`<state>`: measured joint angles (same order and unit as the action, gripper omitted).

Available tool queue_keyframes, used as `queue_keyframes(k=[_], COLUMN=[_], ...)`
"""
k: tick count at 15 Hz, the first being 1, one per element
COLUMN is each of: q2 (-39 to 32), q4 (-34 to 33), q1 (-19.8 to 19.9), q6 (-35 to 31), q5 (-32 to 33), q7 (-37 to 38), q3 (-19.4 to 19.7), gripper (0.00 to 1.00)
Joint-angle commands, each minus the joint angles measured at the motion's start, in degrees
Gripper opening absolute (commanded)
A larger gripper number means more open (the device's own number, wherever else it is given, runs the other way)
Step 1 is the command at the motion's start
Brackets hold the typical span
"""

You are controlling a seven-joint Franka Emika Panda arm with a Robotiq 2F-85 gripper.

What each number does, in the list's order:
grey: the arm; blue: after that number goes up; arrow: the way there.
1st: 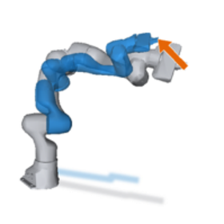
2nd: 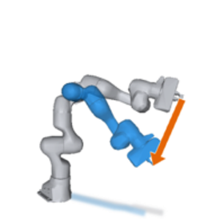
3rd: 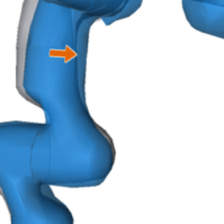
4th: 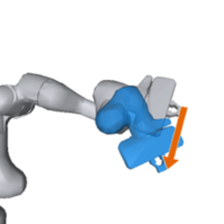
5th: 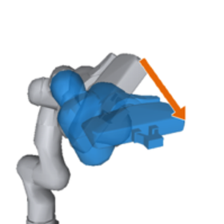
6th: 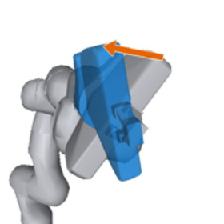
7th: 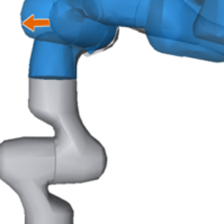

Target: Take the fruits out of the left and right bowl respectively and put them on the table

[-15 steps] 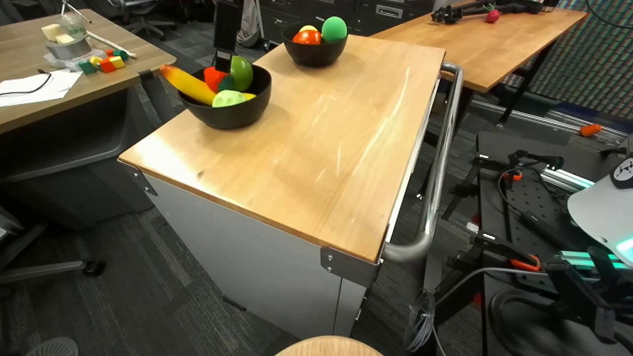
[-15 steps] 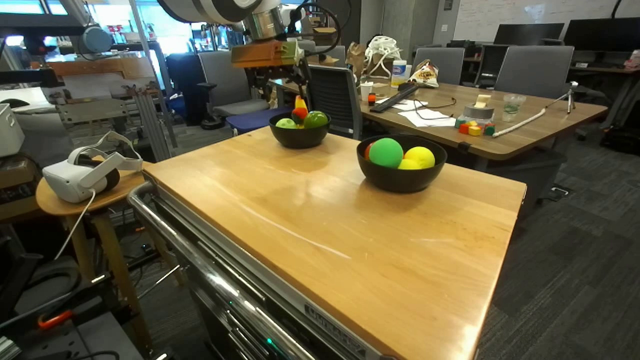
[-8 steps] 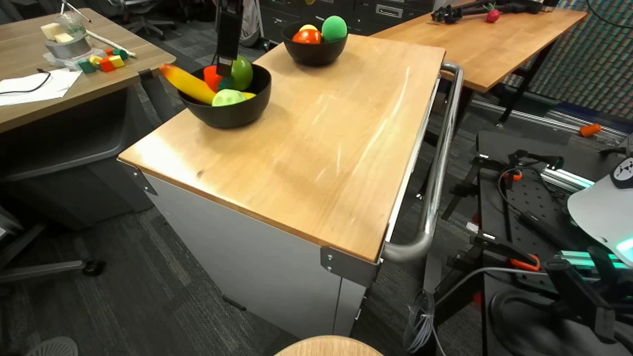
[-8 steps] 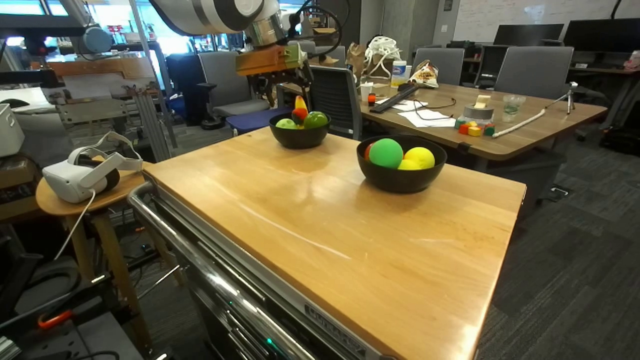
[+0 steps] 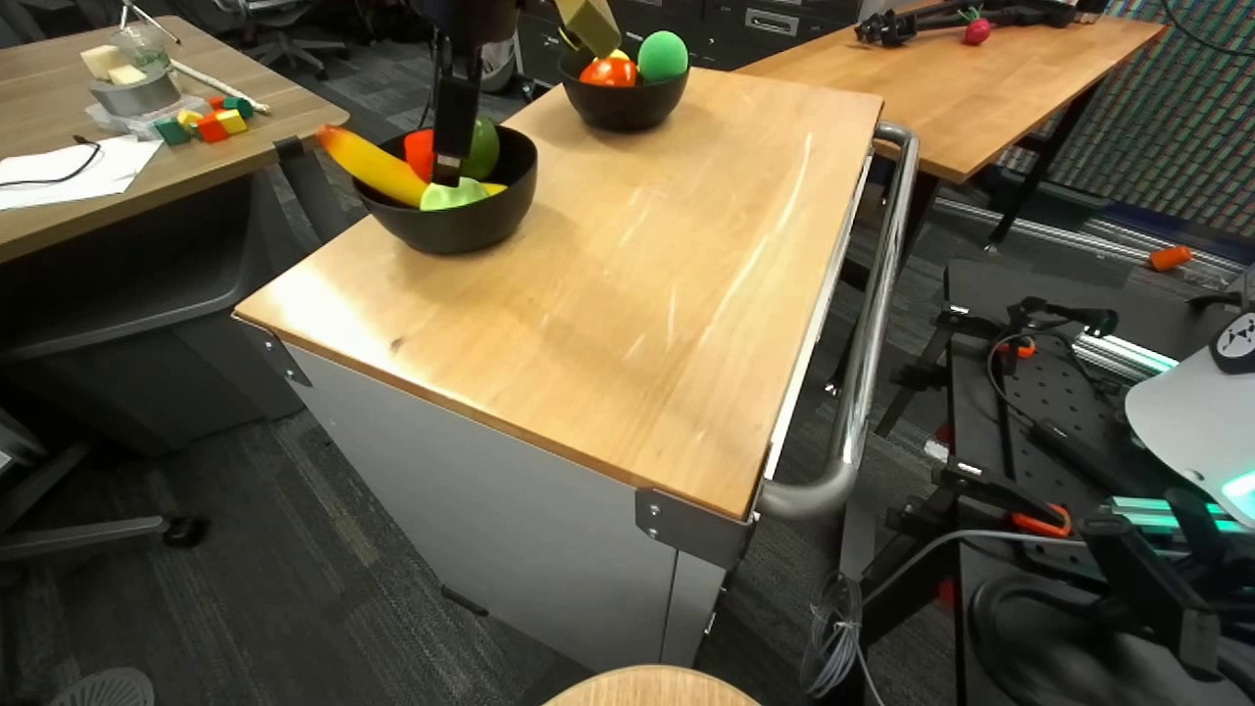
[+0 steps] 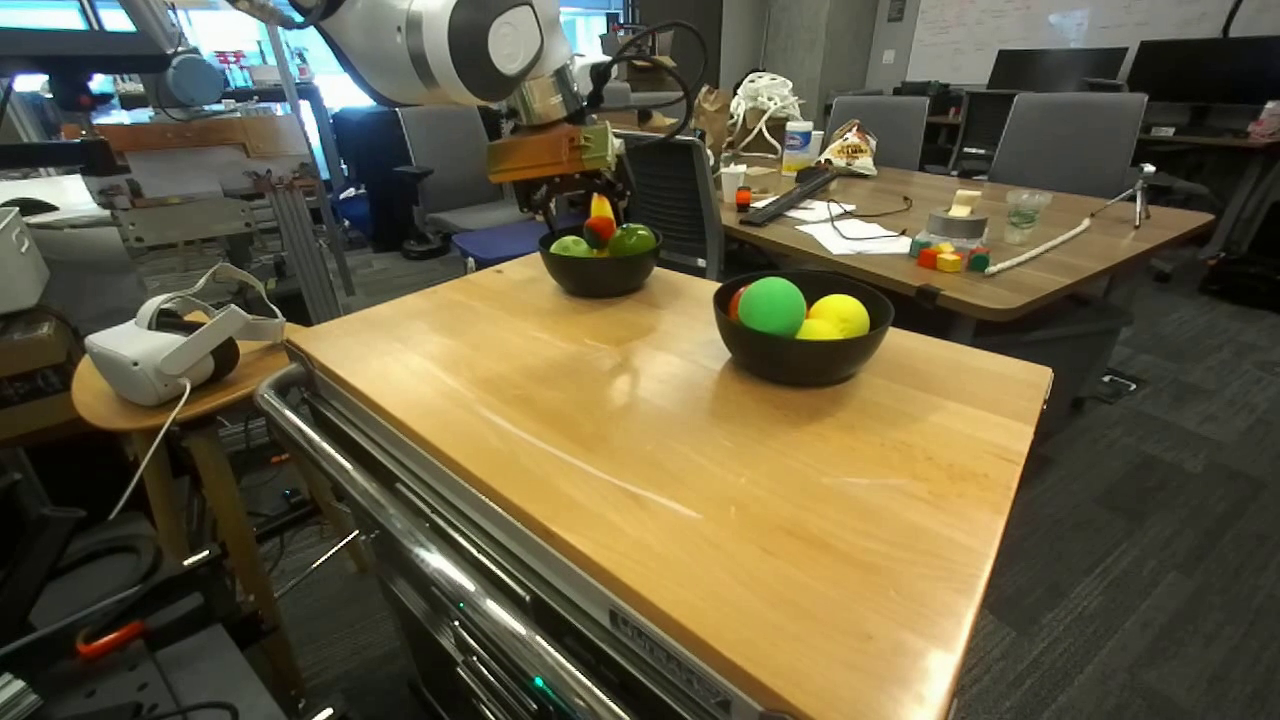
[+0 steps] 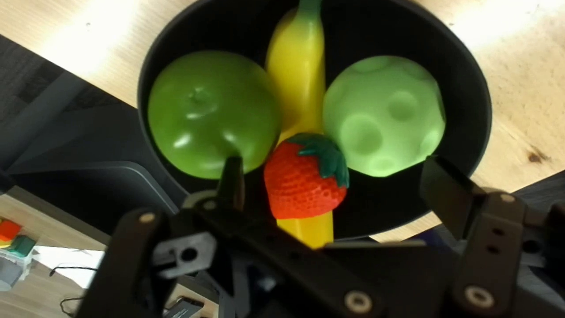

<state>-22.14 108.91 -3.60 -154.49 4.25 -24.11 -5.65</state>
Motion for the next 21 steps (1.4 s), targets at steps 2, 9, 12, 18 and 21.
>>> queue_keyframes(k=[2, 9, 12, 18, 21], q2=[-2.56, -3.95, -3.83, -2.2, 2.27], q4=[-2.96, -3.83, -3.45, -2.12, 0.14], q1=[0.78, 0.68, 0.36, -0.43, -0.46], q6=[-2.78, -3.46, -3.6, -4.3, 0.19], q5=[1.19, 1.42, 1.99, 4.96, 6.57], q7=[1.23, 1.9, 2.44, 4.65, 5.33], q3=[-0.5, -0.47, -0.12, 0.89, 1.1], gripper=[1.0, 0.71, 0.46, 0.24, 0.24])
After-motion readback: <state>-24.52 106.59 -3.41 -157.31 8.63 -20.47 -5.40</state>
